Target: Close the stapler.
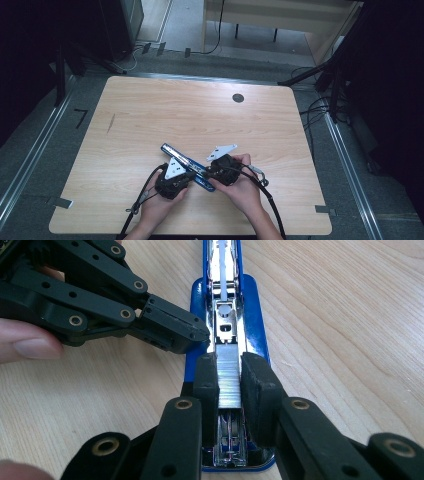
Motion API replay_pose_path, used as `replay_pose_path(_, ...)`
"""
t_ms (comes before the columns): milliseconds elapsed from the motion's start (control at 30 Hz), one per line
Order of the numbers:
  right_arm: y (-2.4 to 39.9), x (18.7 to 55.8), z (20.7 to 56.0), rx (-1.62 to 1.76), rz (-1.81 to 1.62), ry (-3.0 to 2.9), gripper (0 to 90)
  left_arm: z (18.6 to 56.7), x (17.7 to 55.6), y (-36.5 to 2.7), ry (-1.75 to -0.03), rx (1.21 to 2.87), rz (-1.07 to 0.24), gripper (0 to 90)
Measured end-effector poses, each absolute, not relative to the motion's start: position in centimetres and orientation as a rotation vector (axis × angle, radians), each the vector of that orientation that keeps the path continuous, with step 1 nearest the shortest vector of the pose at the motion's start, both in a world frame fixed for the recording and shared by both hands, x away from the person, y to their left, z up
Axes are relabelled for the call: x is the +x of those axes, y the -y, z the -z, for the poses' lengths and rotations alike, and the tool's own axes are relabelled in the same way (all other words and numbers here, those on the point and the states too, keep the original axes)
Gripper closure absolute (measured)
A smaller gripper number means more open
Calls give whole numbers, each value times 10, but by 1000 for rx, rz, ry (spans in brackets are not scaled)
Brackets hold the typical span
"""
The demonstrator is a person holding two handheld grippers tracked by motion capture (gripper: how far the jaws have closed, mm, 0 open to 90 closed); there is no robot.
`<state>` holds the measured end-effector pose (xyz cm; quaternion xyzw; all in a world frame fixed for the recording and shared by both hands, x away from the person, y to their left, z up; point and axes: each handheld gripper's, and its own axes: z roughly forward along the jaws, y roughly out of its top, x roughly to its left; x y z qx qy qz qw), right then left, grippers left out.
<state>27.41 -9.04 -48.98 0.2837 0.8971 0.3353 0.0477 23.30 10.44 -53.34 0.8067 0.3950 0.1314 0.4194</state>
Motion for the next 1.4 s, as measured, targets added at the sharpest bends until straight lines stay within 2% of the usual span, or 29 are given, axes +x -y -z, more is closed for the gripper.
replay_pose_path(300,91,274,489,875,-1026,-2734,787,533,233,-104,-991,2022,-329,900)
replay_pose_path(500,89,273,488,874,-1077,-2687,900,533,233,-105,-990,2022,-327,900)
replay_pose_path(933,72,282,497,877,-1104,-2646,900,533,233,-105,-991,2021,-326,900)
replay_pose_path(1400,74,279,498,846,-1072,-2667,900,534,234,-105,-992,2019,-320,900)
